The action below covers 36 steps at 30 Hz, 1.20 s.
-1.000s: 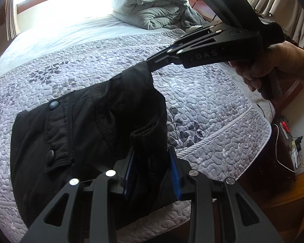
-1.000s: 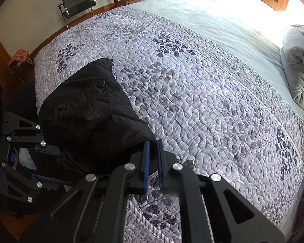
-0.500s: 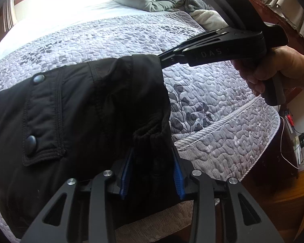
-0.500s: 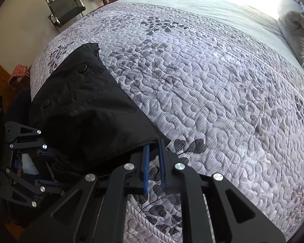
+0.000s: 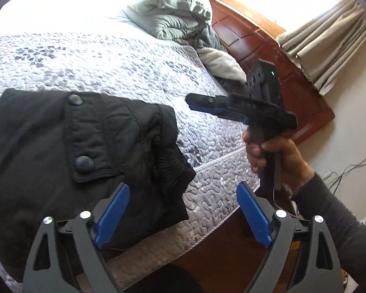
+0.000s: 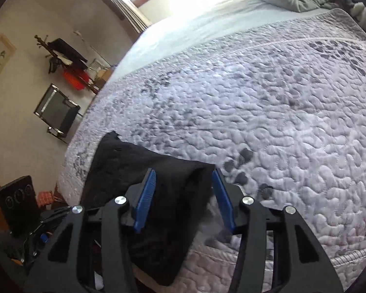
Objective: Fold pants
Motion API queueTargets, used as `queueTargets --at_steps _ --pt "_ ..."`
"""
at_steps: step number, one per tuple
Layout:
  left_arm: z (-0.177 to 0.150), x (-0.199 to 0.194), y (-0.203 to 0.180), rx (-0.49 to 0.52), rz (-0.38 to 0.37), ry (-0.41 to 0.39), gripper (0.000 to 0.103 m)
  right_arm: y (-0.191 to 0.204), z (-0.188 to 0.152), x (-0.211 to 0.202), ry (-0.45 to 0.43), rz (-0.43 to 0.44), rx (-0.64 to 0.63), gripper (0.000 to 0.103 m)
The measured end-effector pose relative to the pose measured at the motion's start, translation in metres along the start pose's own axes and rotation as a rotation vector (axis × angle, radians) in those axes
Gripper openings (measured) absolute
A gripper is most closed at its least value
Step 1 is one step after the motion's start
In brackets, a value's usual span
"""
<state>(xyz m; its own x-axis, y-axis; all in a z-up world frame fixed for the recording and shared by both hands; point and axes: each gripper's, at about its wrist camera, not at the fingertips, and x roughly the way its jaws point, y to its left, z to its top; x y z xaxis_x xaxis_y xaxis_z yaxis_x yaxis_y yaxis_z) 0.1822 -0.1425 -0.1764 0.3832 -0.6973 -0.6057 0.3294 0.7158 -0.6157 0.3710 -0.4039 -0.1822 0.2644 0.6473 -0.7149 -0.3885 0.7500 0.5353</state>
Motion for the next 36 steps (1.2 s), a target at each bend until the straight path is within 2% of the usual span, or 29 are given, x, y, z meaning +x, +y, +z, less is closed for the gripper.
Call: queueTargets --at_steps 2,4,6,7,8,10,13,17,19,22,24,25,26,28,30,32,34,36 --pt "0.005 -0.021 0.018 -0.031 0.034 -0.047 0.093 0.021 -0.002 0.011 -0.006 0.088 -0.026 0.049" --pt "0.007 -0.034 0.039 -0.061 0.092 -0.068 0.094 0.029 -0.002 0.032 0.041 0.109 -0.026 0.048" --pt "0.007 -0.041 0.06 -0.094 0.149 -0.065 0.094 0.021 -0.008 0.056 0.102 0.044 -0.024 0.043" --pt "0.007 -0.043 0.07 -0.107 0.174 -0.06 0.094 0.014 -0.012 0.064 0.133 -0.001 -0.026 0.029" --pt "0.007 -0.044 0.079 -0.118 0.193 -0.058 0.094 0.006 -0.017 0.068 0.151 -0.036 -0.015 0.025" --pt "0.006 -0.042 0.095 -0.142 0.224 -0.041 0.094 -0.006 -0.027 0.064 0.153 -0.067 0.023 0.028" --pt "0.002 -0.042 0.108 -0.134 0.228 -0.032 0.094 0.002 -0.036 0.034 0.087 -0.087 0.031 0.031" --pt "0.002 -0.043 0.108 -0.119 0.217 -0.045 0.095 0.046 -0.049 -0.003 -0.012 -0.015 -0.01 0.031" --pt "0.001 -0.043 0.108 -0.126 0.216 -0.05 0.095 0.066 -0.061 -0.001 -0.005 0.011 -0.031 0.032" --pt "0.0 -0.042 0.106 -0.123 0.223 -0.049 0.096 0.069 -0.085 0.02 0.065 -0.019 -0.027 0.031" --pt "0.0 -0.04 0.106 -0.118 0.221 -0.038 0.096 0.059 -0.103 0.032 0.097 -0.102 -0.035 0.018" --pt "0.001 -0.039 0.106 -0.119 0.214 -0.03 0.096 0.05 -0.11 0.033 0.093 -0.12 -0.026 0.008" --pt "0.002 -0.038 0.106 -0.118 0.206 -0.02 0.096 0.039 -0.115 0.033 0.088 -0.121 0.017 0.003" --pt "0.003 -0.037 0.105 -0.112 0.203 -0.009 0.096 0.025 -0.121 0.028 0.073 -0.115 0.088 0.002" --pt "0.004 -0.036 0.104 -0.102 0.208 0.003 0.096 0.027 -0.121 0.026 0.076 -0.117 0.095 0.003" --pt "0.004 -0.038 0.106 -0.099 0.21 0.006 0.096 0.032 -0.113 0.02 0.07 -0.108 0.105 0.016" --pt "0.006 -0.045 0.106 -0.105 0.217 -0.003 0.096 0.038 -0.1 0.007 0.017 -0.119 0.104 0.026" --pt "0.007 -0.053 0.108 -0.114 0.234 -0.026 0.096 0.044 -0.085 -0.002 -0.034 -0.105 0.113 0.027"
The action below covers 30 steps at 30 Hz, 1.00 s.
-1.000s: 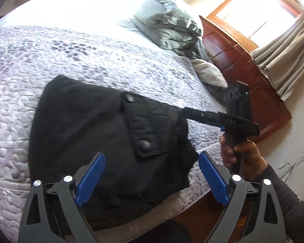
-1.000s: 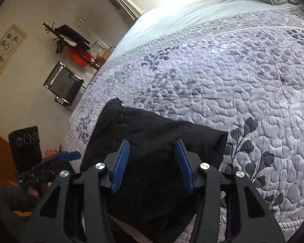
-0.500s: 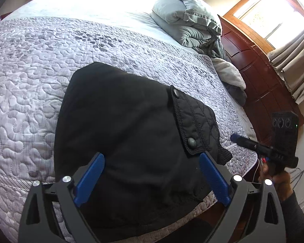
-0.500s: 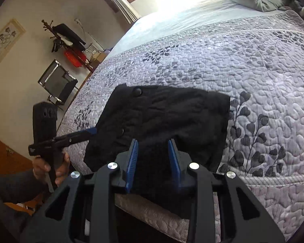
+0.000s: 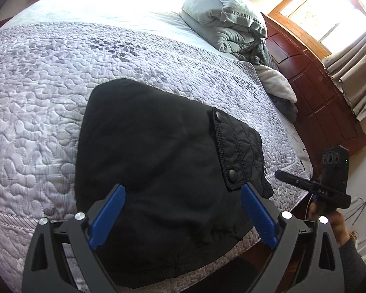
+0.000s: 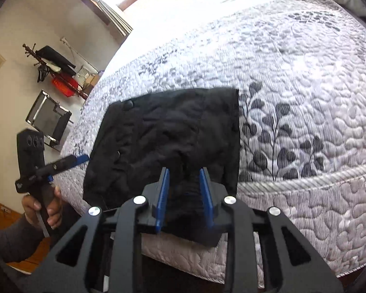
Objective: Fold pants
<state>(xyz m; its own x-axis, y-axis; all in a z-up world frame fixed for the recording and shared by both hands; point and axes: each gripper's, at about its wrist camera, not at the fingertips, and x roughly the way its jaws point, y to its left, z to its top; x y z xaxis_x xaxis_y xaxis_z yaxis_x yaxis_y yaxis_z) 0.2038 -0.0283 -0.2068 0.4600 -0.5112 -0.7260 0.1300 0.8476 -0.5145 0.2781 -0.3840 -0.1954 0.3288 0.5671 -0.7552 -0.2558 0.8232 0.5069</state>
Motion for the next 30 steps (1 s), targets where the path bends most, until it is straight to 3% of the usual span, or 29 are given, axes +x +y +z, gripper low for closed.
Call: queueTargets --at_steps 4,9,10,13,15,18,20,25,30 --pt "0.005 -0.007 0.005 -0.033 0.024 0.001 0.096 0.006 0.031 0.013 -0.035 0.009 0.003 0.027" --pt "0.011 -0.009 0.009 -0.016 0.039 0.001 0.096 -0.006 0.062 0.052 -0.006 0.002 0.027 0.027" --pt "0.013 -0.008 0.01 -0.015 0.042 0.001 0.096 -0.012 0.064 0.059 0.001 -0.019 0.034 0.025" --pt "0.017 0.002 0.018 -0.022 0.044 0.018 0.096 -0.034 0.063 0.082 0.049 -0.053 0.067 0.005" --pt "0.018 0.01 0.022 -0.039 0.049 0.033 0.096 -0.041 0.059 0.088 0.053 -0.043 0.081 0.005" --pt "0.018 0.015 0.025 -0.058 0.051 0.046 0.096 -0.041 0.057 0.076 0.027 -0.007 0.105 0.01" --pt "0.02 0.013 0.022 -0.053 0.062 0.043 0.096 -0.032 0.052 0.058 -0.013 0.013 0.101 0.028" --pt "0.023 0.004 0.013 -0.011 0.118 0.01 0.096 -0.009 0.022 0.021 -0.06 0.061 0.088 0.03" --pt "0.023 0.006 0.009 0.012 0.16 0.029 0.096 -0.011 -0.011 0.028 0.01 0.034 0.104 0.029"
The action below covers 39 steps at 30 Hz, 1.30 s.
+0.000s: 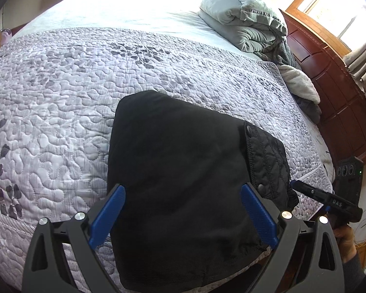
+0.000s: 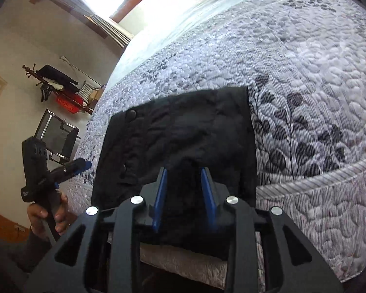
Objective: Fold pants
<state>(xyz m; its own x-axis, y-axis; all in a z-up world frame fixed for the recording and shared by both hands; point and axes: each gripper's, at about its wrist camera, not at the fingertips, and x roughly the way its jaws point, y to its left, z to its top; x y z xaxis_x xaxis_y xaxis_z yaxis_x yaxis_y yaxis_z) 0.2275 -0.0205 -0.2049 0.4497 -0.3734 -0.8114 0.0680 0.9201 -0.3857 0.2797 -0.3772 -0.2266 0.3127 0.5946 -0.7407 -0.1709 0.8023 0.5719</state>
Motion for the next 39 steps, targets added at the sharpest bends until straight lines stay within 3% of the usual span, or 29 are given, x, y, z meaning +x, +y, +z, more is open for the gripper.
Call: queueTargets --at_steps 2,5,6,8,12,14,18,22,24,26,30,33,34,36,38,39 --pt "0.001 0.001 0.0 0.006 0.011 0.012 0.096 -0.007 -0.008 0.009 0.025 -0.038 -0.017 0.022" --pt "0.003 0.003 0.003 0.016 0.035 0.034 0.096 -0.012 -0.005 0.006 0.036 -0.006 0.015 0.026" --pt "0.003 0.003 0.006 0.018 0.045 0.042 0.096 -0.013 -0.002 0.003 0.035 -0.007 0.018 0.032" --pt "0.006 0.002 0.012 0.022 0.053 0.055 0.096 -0.017 0.004 -0.007 0.033 0.002 0.037 0.078" --pt "0.012 0.003 0.025 0.054 0.047 0.087 0.096 -0.034 0.016 -0.016 0.084 0.027 0.089 0.092" --pt "0.015 0.008 0.035 0.035 -0.013 0.12 0.096 -0.049 0.022 -0.011 0.14 0.052 0.159 0.093" --pt "0.023 0.03 0.071 -0.081 -0.254 0.24 0.096 -0.077 0.028 0.008 0.233 0.167 0.281 0.095" --pt "0.022 0.059 0.111 -0.234 -0.366 0.341 0.096 -0.084 0.035 0.029 0.295 0.224 0.311 0.096" --pt "0.02 0.07 0.119 -0.254 -0.423 0.375 0.096 -0.083 0.038 0.039 0.315 0.229 0.298 0.097" --pt "0.017 0.08 0.12 -0.258 -0.47 0.397 0.096 -0.081 0.037 0.051 0.339 0.248 0.3 0.097" --pt "0.015 0.091 0.115 -0.25 -0.496 0.397 0.099 -0.075 0.031 0.071 0.364 0.271 0.285 0.101" --pt "0.016 0.094 0.109 -0.253 -0.474 0.388 0.098 -0.068 0.035 0.08 0.338 0.329 0.29 0.098" --pt "0.016 0.093 0.106 -0.254 -0.481 0.378 0.08 -0.061 0.034 0.082 0.338 0.34 0.27 0.092" --pt "0.018 0.089 0.102 -0.243 -0.449 0.372 0.066 -0.046 0.034 0.083 0.346 0.305 0.208 0.079" --pt "0.02 0.082 0.099 -0.23 -0.445 0.354 0.053 -0.039 0.038 0.078 0.33 0.32 0.201 0.057" --pt "0.022 0.078 0.101 -0.236 -0.452 0.347 0.046 -0.035 0.04 0.075 0.32 0.323 0.186 0.054"
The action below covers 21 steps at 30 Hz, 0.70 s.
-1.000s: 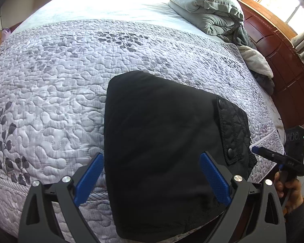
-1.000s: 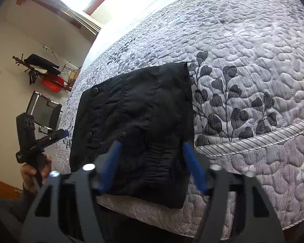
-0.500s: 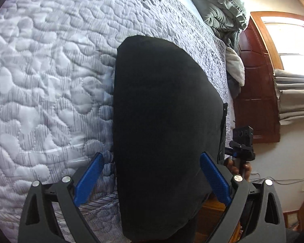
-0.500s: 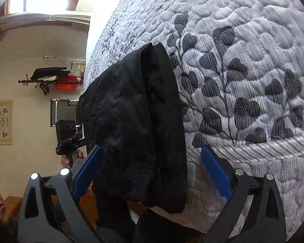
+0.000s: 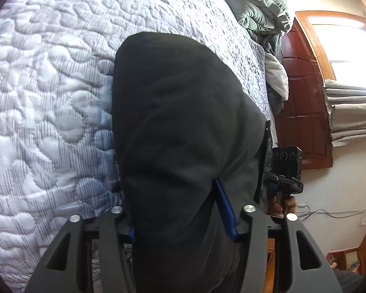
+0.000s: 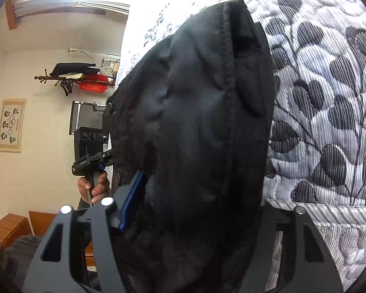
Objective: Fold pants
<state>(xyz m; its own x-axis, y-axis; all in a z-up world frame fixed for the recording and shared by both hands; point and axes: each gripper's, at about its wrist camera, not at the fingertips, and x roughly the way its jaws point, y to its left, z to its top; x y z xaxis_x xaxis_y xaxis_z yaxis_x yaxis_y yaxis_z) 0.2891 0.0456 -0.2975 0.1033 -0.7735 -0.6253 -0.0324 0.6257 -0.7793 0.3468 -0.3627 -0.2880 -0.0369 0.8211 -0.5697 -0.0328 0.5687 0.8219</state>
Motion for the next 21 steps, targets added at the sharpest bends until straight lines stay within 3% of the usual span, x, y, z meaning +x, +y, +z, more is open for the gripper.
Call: queueTargets --at_steps 2,4,10,16,21 --pt "0.001 -0.007 -0.002 0.004 -0.002 -0.021 0.04 0.013 0.002 -0.003 -0.008 0.004 -0.026 0.044" --pt "0.003 -0.016 -0.005 0.015 0.016 -0.048 0.038 0.029 0.006 -0.003 -0.013 0.01 -0.059 0.042" --pt "0.031 -0.06 -0.002 0.022 0.052 -0.126 0.038 0.068 0.049 0.015 -0.001 0.019 -0.145 0.041" --pt "0.094 -0.107 0.014 0.024 0.094 -0.186 0.038 0.099 0.123 0.061 0.022 0.042 -0.185 0.041" --pt "0.155 -0.125 0.043 0.005 0.104 -0.194 0.038 0.106 0.182 0.099 0.039 0.041 -0.18 0.041"
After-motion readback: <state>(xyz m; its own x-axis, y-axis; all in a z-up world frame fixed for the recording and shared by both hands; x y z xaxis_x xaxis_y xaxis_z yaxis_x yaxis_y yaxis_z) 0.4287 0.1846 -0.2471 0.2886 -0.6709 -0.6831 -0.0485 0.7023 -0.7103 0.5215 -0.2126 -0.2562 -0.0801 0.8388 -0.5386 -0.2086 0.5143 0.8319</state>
